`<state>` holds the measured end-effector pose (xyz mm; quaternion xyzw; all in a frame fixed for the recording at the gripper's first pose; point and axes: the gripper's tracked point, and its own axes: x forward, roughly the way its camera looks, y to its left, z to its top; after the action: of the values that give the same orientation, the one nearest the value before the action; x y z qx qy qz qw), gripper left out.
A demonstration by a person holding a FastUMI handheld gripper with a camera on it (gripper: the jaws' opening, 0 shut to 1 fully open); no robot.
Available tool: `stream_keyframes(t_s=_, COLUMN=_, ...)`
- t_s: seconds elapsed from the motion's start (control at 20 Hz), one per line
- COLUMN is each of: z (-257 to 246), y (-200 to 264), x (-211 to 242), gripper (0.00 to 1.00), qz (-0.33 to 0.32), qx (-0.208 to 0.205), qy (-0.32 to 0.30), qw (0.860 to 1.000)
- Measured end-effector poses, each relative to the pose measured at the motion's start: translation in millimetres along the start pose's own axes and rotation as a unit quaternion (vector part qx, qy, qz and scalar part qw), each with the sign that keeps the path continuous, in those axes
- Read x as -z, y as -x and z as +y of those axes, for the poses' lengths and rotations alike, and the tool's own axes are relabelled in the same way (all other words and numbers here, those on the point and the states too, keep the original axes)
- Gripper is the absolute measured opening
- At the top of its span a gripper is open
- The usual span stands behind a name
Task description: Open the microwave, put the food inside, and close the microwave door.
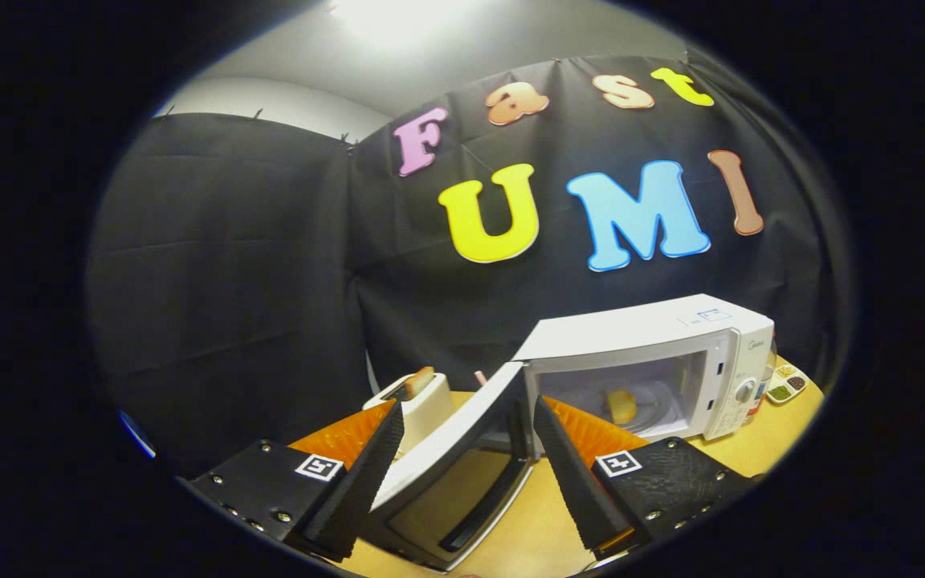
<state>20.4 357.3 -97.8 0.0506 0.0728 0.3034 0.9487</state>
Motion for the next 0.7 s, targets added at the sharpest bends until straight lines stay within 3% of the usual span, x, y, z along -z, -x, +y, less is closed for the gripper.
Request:
stream_keyframes(t_s=0.25, z=88, y=28, x=-2, gripper=0.99, qz=-0.002, qx=-0.066, qy=0.010, qw=0.998)
stream_keyframes(t_s=0.55, z=183, y=48, x=42, gripper=0.97, qz=0.040, qx=-0.161, qy=0.011, qw=0.986)
stream_keyframes(t_s=0.6, z=199, y=51, x=52, gripper=0.86, qz=0.050, qx=-0.180, qy=0.013, qw=0.982)
stream_keyframes(t_s=0.65, z=211, y=57, x=64, gripper=0.83, qz=0.064, qx=-0.195, qy=0.018, qw=0.979)
stream_keyframes(t_s=0.7, z=215, y=55, x=80, gripper=0.71, qz=0.078, qx=-0.194, qy=0.026, qw=0.978)
